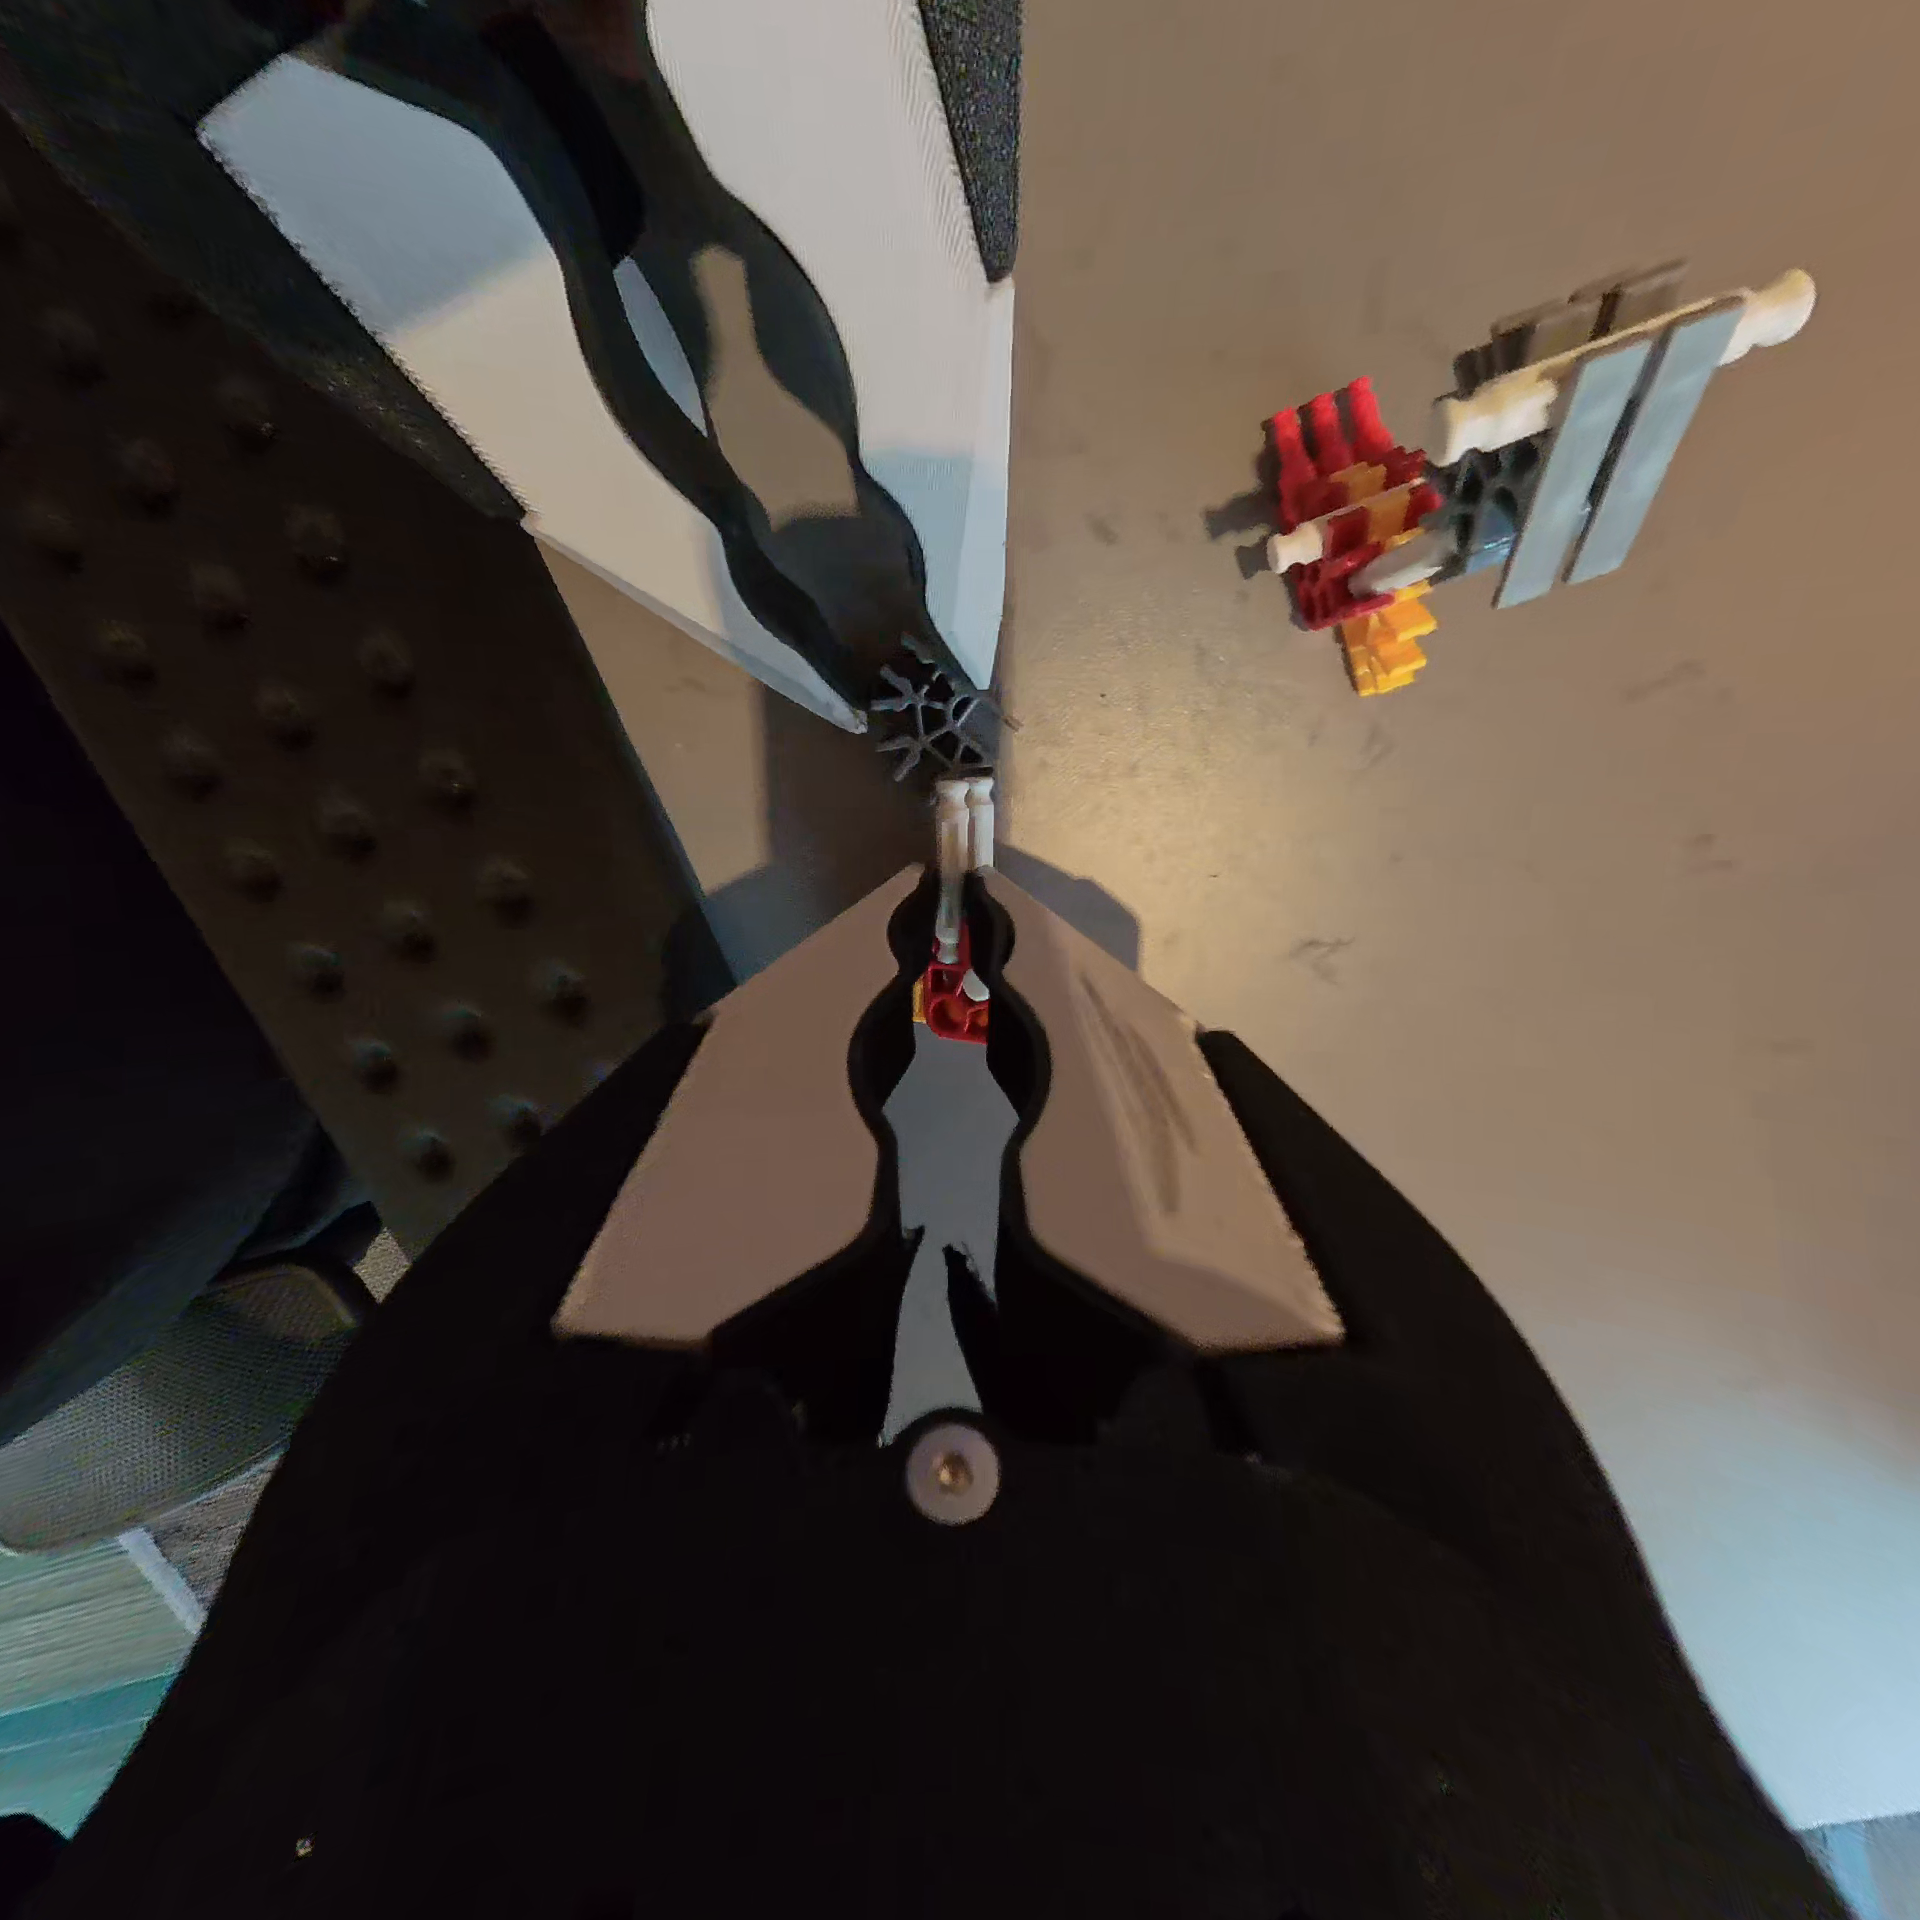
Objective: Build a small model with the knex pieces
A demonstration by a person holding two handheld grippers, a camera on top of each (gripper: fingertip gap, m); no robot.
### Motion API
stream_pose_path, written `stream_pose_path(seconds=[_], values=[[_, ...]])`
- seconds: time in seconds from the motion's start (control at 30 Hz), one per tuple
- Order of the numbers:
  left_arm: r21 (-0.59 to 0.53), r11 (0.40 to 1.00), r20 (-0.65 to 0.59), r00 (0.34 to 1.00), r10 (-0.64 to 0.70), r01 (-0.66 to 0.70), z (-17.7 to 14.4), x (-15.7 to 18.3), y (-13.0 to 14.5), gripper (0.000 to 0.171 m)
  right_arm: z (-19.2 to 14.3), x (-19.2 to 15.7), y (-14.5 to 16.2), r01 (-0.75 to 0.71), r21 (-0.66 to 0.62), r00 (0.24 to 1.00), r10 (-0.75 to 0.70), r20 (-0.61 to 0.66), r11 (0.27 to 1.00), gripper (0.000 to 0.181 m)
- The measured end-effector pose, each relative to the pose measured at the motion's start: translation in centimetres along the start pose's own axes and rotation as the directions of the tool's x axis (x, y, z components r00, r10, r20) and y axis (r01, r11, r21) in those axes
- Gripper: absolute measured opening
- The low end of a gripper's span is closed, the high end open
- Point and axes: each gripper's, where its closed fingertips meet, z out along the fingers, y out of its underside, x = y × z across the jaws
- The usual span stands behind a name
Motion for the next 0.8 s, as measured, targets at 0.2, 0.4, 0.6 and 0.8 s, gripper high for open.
stream_pose_path(seconds=[0.2, 0.4, 0.6, 0.8], values=[[-0.003, 1.0, 0.01, 1.0, -0.004, 0.004, 0.1, 0.1, -0.1, 0.018, 0.1, -0.1, 0.0, -0.017, 0.005, 0.999, 0.017, 0.03, 1.0, 0.005], [-0.003, 1.0, 0.012, 1.0, -0.002, 0.002, 0.1, 0.1, 0.0, 0.019, 0.1, -0.2, -0.1, -0.016, 0.021, 0.999, 0.014, 0.053, 1.0, 0.013], [-0.001, 1.0, 0.006, 1.0, -0.003, 0.003, 0.1, 0.0, -0.1, 0.019, -1.9, 0.9, -1.4, -0.028, 0.112, 0.998, 0.02, 0.068, 0.993, 0.018], [0.0, 1.0, 0.003, 1.0, -0.004, 0.004, 0.1, 0.1, -0.1, 0.019, -0.1, 1.8, -1.0, 0.026, 0.022, 0.997, -0.027, 0.074, 0.999, 0.03]])
